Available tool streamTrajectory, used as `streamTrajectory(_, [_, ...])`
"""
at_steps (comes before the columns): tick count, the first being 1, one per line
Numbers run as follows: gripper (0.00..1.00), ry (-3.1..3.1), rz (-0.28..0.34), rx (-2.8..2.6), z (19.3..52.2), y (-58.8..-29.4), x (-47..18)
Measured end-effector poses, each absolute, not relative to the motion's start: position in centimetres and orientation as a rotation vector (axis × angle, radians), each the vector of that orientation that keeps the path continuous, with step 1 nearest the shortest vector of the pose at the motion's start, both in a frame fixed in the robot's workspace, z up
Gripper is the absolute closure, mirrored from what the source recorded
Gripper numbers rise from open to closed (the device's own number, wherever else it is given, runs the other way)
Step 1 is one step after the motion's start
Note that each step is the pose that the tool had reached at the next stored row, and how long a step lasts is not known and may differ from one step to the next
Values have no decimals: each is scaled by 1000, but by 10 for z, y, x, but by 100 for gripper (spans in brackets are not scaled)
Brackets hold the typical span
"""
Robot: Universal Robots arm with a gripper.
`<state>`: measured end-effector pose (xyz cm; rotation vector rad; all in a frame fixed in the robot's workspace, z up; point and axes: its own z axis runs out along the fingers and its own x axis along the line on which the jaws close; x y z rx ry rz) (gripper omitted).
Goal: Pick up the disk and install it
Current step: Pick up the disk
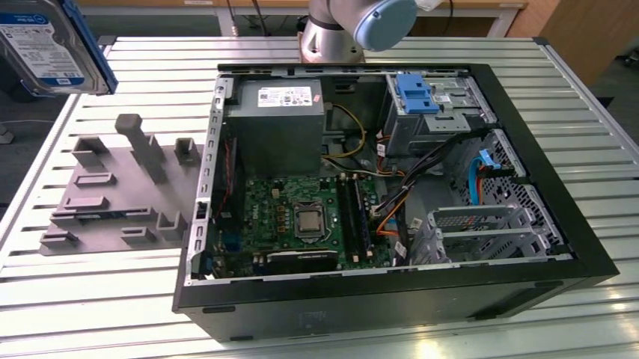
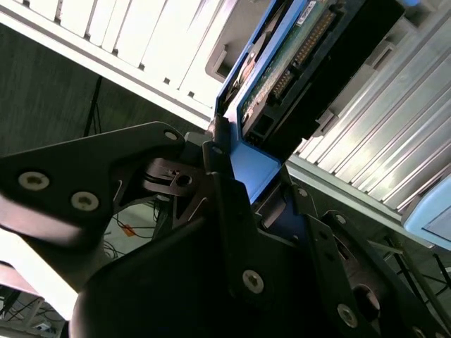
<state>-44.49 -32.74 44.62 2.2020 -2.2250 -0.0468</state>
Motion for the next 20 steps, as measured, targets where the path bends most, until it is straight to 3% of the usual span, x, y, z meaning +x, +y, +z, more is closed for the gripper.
streamTrajectory(20, [63, -2225, -47, 2202, 470, -327, -445])
